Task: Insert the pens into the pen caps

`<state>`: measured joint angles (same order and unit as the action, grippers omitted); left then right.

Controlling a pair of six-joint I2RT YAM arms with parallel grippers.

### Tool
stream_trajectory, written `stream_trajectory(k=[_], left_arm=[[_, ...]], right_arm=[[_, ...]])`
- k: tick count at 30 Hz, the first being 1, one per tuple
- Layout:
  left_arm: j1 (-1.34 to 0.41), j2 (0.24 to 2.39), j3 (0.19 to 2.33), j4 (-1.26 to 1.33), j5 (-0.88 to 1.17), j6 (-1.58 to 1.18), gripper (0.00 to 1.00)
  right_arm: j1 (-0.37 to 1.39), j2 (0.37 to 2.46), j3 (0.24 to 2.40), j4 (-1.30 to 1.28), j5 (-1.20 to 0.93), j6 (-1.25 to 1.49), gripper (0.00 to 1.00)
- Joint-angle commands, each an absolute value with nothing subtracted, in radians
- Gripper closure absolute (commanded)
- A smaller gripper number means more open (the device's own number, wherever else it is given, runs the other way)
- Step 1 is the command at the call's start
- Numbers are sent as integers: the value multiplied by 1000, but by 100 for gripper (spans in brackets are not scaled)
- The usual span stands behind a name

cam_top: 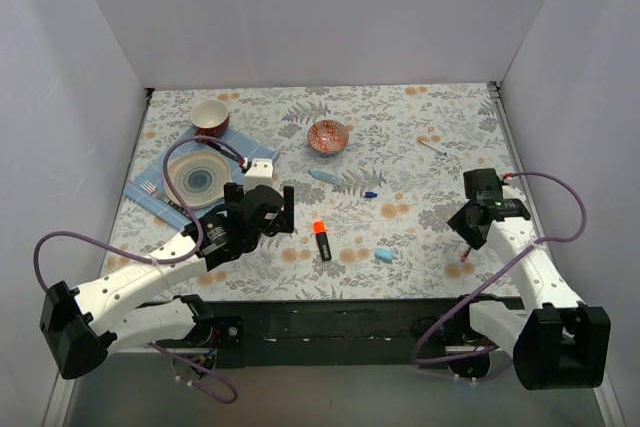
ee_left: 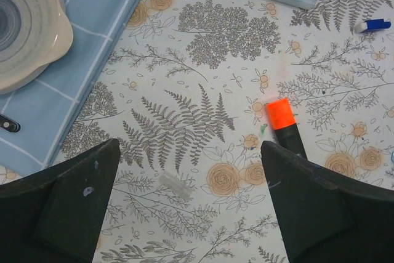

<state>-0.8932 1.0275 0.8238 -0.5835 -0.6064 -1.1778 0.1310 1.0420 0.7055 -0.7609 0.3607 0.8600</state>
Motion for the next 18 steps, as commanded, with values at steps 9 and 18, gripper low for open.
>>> stream_trajectory(k=[9,18], left_arm=[[-891,884,752,-511,-614,-1108,2],[-891,868,735,-483,-635,-1086,2]], right_arm=[[-205,1132,669,-680,301,723,41],[-244,1348,701,-571,206,623,44]])
